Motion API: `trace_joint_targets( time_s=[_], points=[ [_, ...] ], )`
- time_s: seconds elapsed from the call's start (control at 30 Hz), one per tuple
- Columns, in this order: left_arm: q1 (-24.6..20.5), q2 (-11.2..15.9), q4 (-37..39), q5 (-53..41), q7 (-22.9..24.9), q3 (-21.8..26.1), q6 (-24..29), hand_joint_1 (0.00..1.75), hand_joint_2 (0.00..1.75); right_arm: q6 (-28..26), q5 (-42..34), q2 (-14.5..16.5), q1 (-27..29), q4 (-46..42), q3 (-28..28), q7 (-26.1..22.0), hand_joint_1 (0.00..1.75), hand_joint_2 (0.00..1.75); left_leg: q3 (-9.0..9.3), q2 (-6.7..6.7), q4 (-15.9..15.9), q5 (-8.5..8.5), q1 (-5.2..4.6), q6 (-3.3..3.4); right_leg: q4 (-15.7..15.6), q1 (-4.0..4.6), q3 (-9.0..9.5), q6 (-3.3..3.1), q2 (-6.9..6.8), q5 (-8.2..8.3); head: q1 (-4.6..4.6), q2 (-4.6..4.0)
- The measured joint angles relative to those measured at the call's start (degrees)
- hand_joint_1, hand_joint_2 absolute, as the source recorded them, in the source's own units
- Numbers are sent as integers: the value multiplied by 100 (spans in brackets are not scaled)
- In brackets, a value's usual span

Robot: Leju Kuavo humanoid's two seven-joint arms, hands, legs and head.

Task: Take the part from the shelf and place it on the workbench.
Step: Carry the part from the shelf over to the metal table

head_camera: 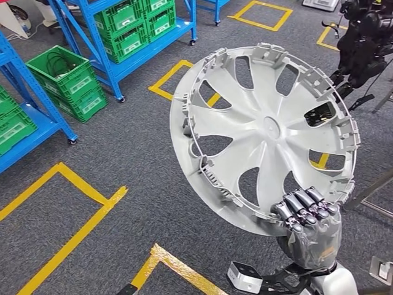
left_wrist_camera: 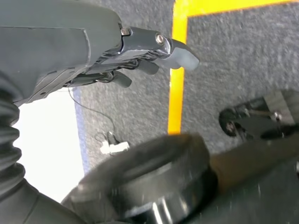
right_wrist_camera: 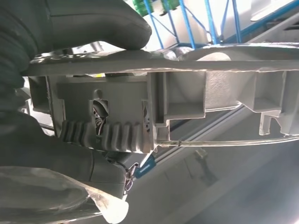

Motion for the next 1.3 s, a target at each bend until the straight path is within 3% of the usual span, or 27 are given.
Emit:
trace_joint_targets(
  time_s=[0.07,0.1,0.17,0.2,0.27,0.33,0.37,0.47,0.53,0.6,0.63,0.67,0.7,0.77,0.83,0.9,0.97,1.03,1.1,1.13,1.2,1.23,1.3],
  points=[
    [5,-8,1,-3,0,0,1,0,175,-1,0,4,31,-11,-28,-36,175,175,22,151,-48,24,-7,37,543,19,-274,43,-351,-301,38,0],
    [14,-12,1,-4,0,0,-2,0,175,-1,1,7,42,-18,-38,-56,175,175,21,233,-47,22,-16,49,925,18,-456,64,-461,-474,52,0],
    [27,-18,2,-13,0,-1,-2,0,175,1,3,11,83,-25,-68,-87,175,175,23,398,-42,11,-26,49,1400,10,-684,97,-543,-595,53,-1],
    [26,-20,2,-24,0,-1,-2,0,175,1,4,15,110,-31,-90,-102,175,175,26,471,-39,3,-27,44,1332,3,-641,108,-567,-505,52,-1],
    [15,-27,2,-44,0,-2,-2,0,175,2,4,20,158,-59,-133,-134,175,175,39,593,-19,-26,-32,10,638,-5,-255,112,-734,-175,55,-1],
    [12,-30,2,-57,0,-2,-2,0,175,1,3,35,180,-103,-163,-168,175,175,48,690,23,-71,-67,-50,15,16,114,53,-936,-5,57,-1],
    [13,-29,2,-60,0,-2,-2,0,175,0,2,49,193,-128,-181,-184,175,175,54,735,40,-86,-85,-78,-102,31,182,8,-978,0,53,-1],
    [-3,-30,0,-76,0,-2,-3,0,175,-1,1,87,260,-200,-252,-229,175,175,79,829,63,-127,-76,-153,-114,45,162,-124,-801,20,50,-1],
    [-19,-33,-1,-91,0,-3,-3,0,175,-1,1,118,295,-246,-286,-262,175,175,-24,611,359,-361,-47,-207,-129,25,154,-193,-682,46,42,-1],
    [-18,-34,-1,-102,0,-4,-4,0,175,-1,1,153,318,-276,-308,-292,175,175,-332,333,1091,-765,-30,-229,-132,22,141,-235,-556,64,34,-1],
    [-14,-37,-1,-103,0,-5,-4,0,175,-1,1,168,332,-285,-320,-309,175,175,-496,280,1460,-913,-29,-226,-131,29,134,-247,-482,70,36,-1],
    [-12,-39,-1,-107,0,-6,-5,0,175,-1,1,181,352,-291,-335,-333,175,175,-600,259,1689,-966,-30,-218,-131,37,128,-255,-407,76,37,-1],
    [-13,-41,-1,-109,0,-8,-6,0,175,0,2,195,379,-299,-352,-361,175,175,-610,244,1704,-899,-30,-201,-130,44,126,-258,-327,82,37,-1],
    [-19,-42,-1,-118,1,-12,-7,0,175,1,3,231,437,-328,-388,-420,175,175,-348,138,1124,-508,-33,-146,-129,49,130,-248,-166,97,36,-1],
    [-20,-34,-1,-122,4,-15,-8,0,175,1,3,263,471,-367,-415,-466,175,175,-18,-148,384,-202,-28,-81,-120,49,114,-212,-22,120,40,-1],
    [-30,-31,-1,-124,9,-19,-8,0,175,0,3,290,493,-406,-439,-490,175,175,96,-296,96,-164,-37,-53,-114,26,59,-148,102,158,40,-1],
    [-43,-35,-1,-130,19,-25,-8,0,175,0,2,306,539,-443,-467,-501,175,175,105,-184,39,-141,-42,-32,-118,-4,-7,-76,202,192,36,-1],
    [-51,-36,-1,-139,30,-30,-6,0,175,-1,2,309,575,-465,-492,-510,175,175,124,-29,-41,-86,-29,14,77,8,-149,-37,19,60,49,-1],
    [-47,-37,-1,-142,36,-32,-6,0,175,-1,2,309,568,-472,-507,-519,175,175,130,146,-81,-60,-37,42,702,28,-454,-10,-336,-292,66,-1],
    [-39,-38,-1,-142,38,-34,-8,0,175,0,3,309,559,-471,-509,-522,175,175,125,234,-80,-59,-44,47,1079,28,-623,9,-448,-466,73,-1],
    [-33,-43,-1,-147,57,-38,-4,0,175,1,4,309,558,-470,-520,-532,175,175,121,407,-76,-65,-50,46,1429,21,-744,43,-545,-551,72,-1],
    [-40,-46,-1,-151,75,-38,0,0,175,2,5,309,560,-469,-527,-534,175,175,122,486,-72,-71,-49,38,1281,13,-635,55,-582,-449,73,-1],
    [-62,-53,-1,-146,139,-38,18,0,175,2,4,309,555,-470,-536,-517,175,175,128,616,-54,-95,-49,1,530,5,-179,68,-766,-165,75,-1]
  ],
)
